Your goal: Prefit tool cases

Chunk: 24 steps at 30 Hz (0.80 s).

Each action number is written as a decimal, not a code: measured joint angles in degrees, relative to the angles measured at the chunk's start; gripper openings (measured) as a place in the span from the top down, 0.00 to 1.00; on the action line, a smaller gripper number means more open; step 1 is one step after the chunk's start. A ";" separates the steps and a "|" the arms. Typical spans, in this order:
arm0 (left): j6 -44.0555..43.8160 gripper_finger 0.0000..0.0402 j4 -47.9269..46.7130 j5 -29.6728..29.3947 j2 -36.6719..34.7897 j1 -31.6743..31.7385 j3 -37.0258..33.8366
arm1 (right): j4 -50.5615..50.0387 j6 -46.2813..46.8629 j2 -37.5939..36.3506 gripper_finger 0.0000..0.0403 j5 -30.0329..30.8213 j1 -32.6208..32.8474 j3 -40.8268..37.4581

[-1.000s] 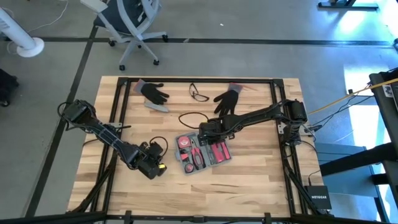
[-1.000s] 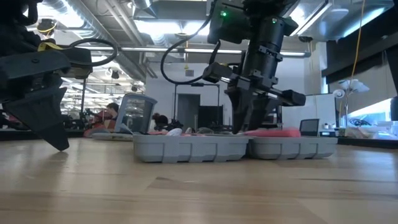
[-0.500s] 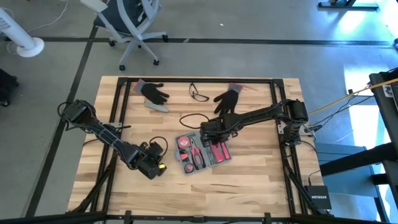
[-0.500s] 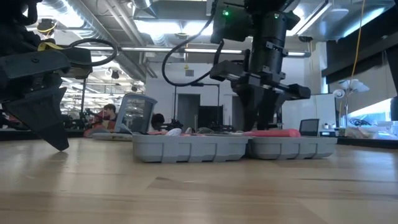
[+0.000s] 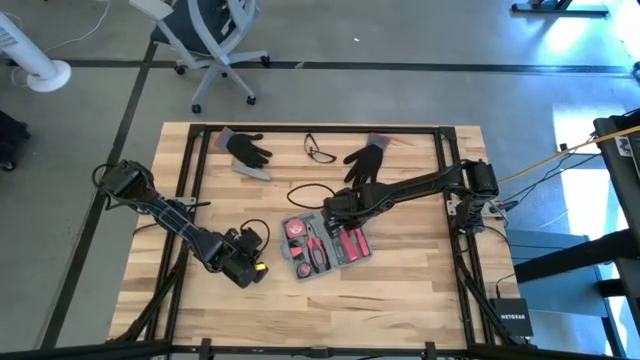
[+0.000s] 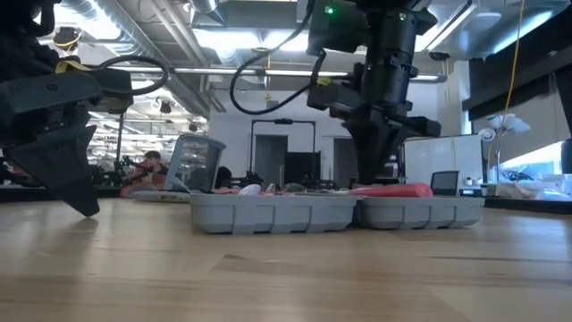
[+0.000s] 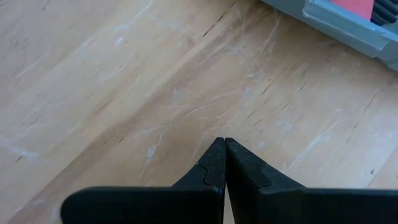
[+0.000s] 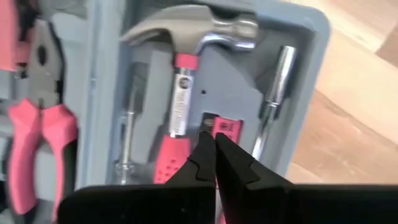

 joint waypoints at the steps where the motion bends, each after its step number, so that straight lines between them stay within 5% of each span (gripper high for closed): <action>1: 0.03 1.00 -0.05 0.00 0.00 0.00 0.00 | 0.51 0.22 0.01 1.00 0.17 0.01 0.00; 24: -0.18 1.00 0.23 0.07 0.00 -1.25 0.02 | 2.52 6.57 0.13 1.00 -0.93 5.75 0.43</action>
